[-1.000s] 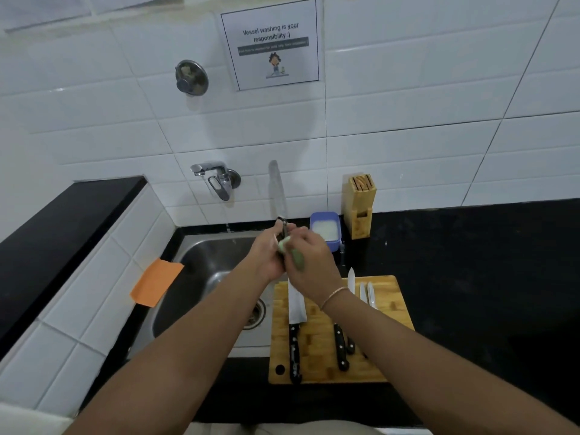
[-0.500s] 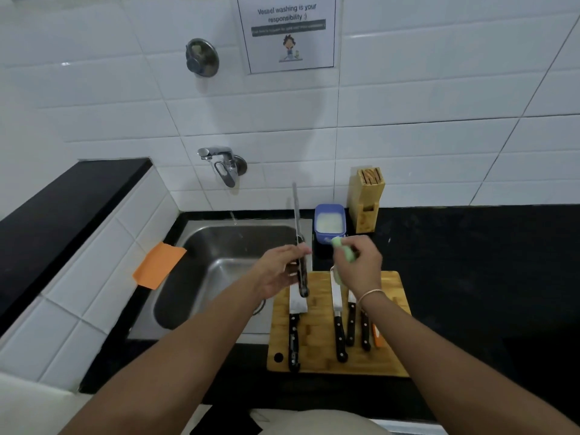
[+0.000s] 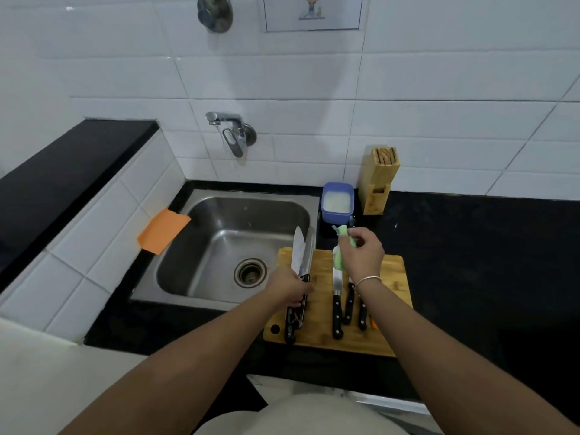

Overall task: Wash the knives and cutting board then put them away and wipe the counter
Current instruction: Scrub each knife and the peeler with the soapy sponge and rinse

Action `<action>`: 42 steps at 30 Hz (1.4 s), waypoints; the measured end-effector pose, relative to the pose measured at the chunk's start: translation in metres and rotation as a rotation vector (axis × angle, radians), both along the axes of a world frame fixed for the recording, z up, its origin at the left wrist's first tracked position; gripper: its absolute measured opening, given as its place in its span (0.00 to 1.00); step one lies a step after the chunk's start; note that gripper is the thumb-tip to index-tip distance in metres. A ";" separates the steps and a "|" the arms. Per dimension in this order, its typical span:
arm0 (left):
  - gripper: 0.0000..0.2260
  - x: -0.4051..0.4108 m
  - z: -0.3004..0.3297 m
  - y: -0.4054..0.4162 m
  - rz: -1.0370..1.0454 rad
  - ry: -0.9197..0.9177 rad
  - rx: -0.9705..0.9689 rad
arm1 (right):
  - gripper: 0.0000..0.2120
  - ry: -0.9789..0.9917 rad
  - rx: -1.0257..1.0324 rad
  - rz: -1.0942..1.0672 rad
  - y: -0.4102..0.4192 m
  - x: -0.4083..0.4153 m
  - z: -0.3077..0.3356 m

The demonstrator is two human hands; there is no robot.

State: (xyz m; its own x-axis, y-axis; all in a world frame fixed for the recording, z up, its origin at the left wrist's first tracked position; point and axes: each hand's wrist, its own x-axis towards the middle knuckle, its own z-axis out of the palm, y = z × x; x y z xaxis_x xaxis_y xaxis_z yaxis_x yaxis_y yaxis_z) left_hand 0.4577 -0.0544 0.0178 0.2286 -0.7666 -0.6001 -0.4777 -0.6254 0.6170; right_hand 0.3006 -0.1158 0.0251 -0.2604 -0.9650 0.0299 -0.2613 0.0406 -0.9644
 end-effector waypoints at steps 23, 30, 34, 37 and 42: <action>0.14 -0.070 -0.015 0.002 -0.421 -0.203 0.023 | 0.04 0.002 -0.024 0.034 0.013 -0.021 0.020; 0.08 -0.081 -0.009 -0.003 -0.384 -0.186 0.120 | 0.05 0.053 -0.011 0.055 0.017 -0.032 0.019; 0.10 -0.076 -0.006 -0.010 -0.333 -0.142 0.186 | 0.05 0.044 0.007 0.060 0.008 -0.030 0.024; 0.09 -0.063 -0.007 -0.014 -0.254 -0.028 0.186 | 0.04 -0.001 -0.004 0.063 -0.003 -0.018 0.027; 0.10 -0.020 0.013 -0.037 -0.094 0.076 -0.089 | 0.04 -0.076 -0.065 0.046 -0.028 0.022 0.037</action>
